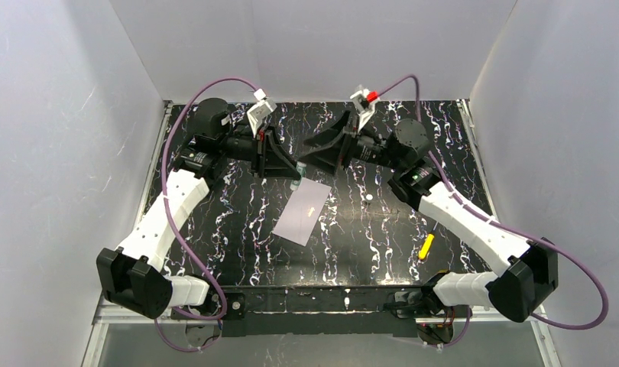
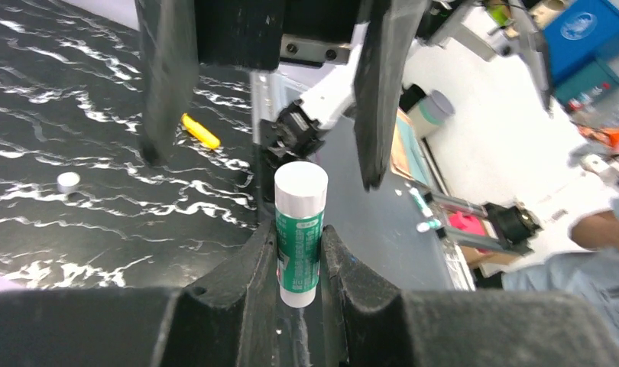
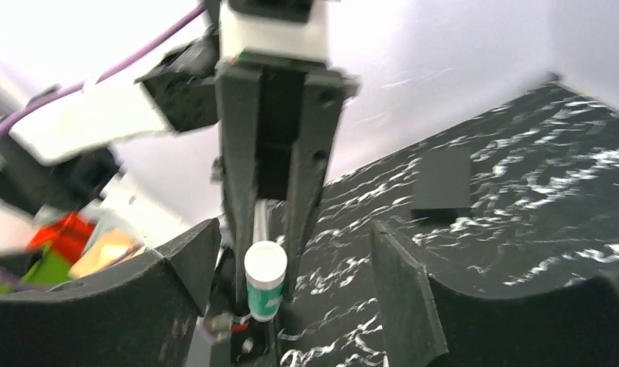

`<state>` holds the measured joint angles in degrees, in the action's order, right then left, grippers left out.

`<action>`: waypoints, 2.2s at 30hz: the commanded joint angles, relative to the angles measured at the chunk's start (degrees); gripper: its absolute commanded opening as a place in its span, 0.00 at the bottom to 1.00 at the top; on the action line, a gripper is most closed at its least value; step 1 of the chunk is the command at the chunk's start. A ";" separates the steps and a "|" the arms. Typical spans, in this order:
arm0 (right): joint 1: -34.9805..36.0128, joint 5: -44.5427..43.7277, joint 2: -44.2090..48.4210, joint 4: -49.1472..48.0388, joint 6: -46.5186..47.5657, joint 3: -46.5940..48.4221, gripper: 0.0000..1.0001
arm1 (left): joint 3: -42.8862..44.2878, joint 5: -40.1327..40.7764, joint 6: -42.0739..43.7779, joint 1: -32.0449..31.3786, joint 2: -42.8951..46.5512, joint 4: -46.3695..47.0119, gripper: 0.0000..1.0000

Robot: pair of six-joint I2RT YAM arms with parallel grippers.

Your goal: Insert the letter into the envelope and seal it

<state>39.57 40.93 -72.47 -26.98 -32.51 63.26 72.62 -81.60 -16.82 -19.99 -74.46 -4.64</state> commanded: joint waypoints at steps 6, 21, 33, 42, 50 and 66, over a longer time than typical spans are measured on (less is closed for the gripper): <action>1.29 -29.78 1.83 1.22 -12.96 -1.22 0.84 | -3.26 16.91 -5.44 0.54 3.59 7.79 0.00; 11.14 -52.90 -4.29 21.78 -2.98 10.02 0.44 | -0.15 22.66 2.09 0.60 3.15 -2.67 0.00; 10.53 -35.26 -4.15 17.52 -1.51 10.97 0.01 | -0.49 20.06 -6.43 0.64 2.71 4.47 0.00; 8.24 -9.02 4.72 -3.10 2.66 2.02 0.01 | -2.95 1.81 -4.16 0.65 7.29 5.79 0.00; 8.24 8.60 3.56 -9.10 3.81 3.96 0.01 | -1.91 -4.71 -4.00 0.56 6.63 7.36 0.00; 8.33 -46.72 3.10 12.67 -0.51 3.88 0.89 | -6.19 35.22 -11.55 0.56 5.76 7.67 0.00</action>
<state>47.94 8.58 -71.46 -16.40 -29.30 68.51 68.10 -64.60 -23.77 -19.66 -69.78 2.96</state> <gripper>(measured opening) 0.886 0.191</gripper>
